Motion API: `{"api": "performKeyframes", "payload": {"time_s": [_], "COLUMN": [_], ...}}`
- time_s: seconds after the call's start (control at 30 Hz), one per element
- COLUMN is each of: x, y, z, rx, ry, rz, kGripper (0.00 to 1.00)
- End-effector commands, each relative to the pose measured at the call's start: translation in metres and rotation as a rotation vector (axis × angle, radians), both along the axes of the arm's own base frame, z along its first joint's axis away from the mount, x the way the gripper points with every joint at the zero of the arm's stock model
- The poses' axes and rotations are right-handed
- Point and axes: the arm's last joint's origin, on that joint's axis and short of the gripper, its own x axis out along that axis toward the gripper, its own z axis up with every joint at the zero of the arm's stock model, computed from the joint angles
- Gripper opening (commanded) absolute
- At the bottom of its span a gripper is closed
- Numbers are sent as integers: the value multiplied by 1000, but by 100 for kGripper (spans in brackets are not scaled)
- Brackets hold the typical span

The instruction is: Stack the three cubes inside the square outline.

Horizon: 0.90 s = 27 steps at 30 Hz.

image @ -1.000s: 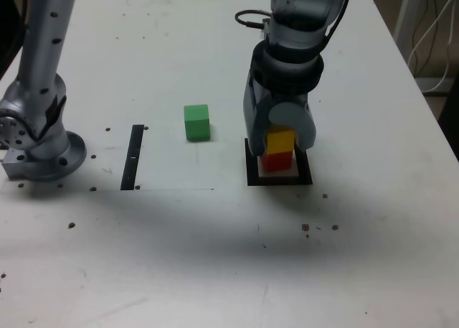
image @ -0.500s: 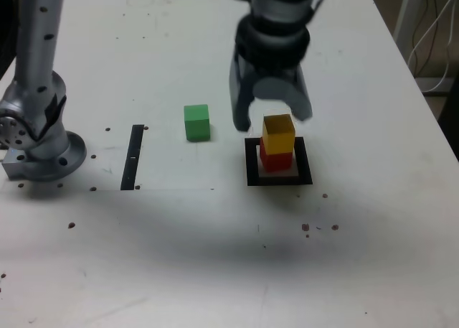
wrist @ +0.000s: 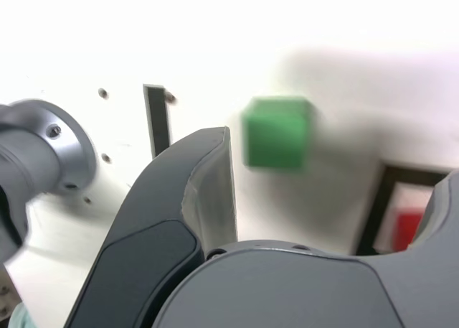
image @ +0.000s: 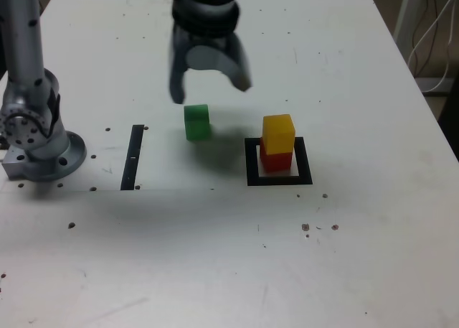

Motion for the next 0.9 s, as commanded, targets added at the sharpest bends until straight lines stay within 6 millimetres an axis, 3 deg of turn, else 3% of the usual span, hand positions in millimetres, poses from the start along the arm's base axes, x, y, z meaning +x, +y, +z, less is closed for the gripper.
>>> {"api": "performKeyframes", "payload": {"time_s": [0.0, 0.27, 0.47, 0.87], "x": [-7, -14, -15, -7], "y": [3, 3, 2, 5], "z": [-2, -38, -51, -61], "rx": [0, -38, -40, -4], "ry": [-17, -25, -21, -31], "rz": [0, -10, -13, -7], "kGripper": [99, 99, 94, 61]}}
